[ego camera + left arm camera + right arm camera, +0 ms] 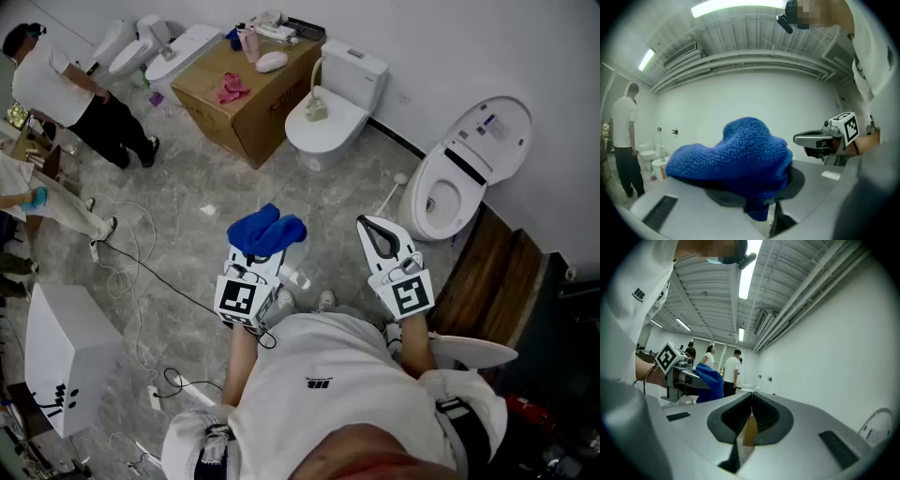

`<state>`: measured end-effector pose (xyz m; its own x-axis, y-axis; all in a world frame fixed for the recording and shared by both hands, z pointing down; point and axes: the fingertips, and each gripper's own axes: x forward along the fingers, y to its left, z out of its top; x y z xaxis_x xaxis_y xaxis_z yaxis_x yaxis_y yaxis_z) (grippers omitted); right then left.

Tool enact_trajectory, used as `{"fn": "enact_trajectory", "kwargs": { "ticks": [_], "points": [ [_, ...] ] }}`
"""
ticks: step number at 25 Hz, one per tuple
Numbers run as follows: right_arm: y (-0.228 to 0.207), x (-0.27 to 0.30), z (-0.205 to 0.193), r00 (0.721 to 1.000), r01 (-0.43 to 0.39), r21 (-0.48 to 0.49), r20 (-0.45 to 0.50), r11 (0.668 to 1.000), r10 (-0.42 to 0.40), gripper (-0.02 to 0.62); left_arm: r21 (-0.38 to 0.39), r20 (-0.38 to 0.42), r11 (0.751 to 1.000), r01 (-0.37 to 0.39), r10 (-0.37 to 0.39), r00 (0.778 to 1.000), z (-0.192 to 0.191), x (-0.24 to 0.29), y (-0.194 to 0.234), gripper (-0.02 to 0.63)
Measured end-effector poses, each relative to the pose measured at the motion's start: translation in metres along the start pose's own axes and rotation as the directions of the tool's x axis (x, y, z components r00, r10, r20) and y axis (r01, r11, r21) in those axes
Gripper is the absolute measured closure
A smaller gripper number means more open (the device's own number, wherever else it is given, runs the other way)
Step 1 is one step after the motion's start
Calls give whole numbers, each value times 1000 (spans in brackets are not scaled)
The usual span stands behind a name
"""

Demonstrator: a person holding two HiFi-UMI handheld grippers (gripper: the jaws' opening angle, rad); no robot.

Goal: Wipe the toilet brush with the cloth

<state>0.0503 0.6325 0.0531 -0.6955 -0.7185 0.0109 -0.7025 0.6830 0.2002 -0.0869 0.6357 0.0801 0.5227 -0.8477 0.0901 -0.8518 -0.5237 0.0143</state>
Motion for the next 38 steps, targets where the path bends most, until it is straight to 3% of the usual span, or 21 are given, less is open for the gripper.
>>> {"fn": "enact_trajectory", "kwargs": {
  "ticks": [7,17,24,38],
  "points": [
    [-29,-16,-7,999,21,28,28,999,-22,597,5,3,999,-51,51,999,0,24,-28,482],
    [-46,3,-22,999,12,66,30,998,-14,597,16,-7,998,-68,68,998,-7,54,-24,482],
    [-66,41,-33,1000,29,53,-1,998,-29,597,22,-1,998,-51,51,999,-8,86,10,482],
    [-117,166,-50,994,79,39,-75,996,-76,597,5,-14,1000,19,-19,1000,-2,180,121,482]
  ]
}}
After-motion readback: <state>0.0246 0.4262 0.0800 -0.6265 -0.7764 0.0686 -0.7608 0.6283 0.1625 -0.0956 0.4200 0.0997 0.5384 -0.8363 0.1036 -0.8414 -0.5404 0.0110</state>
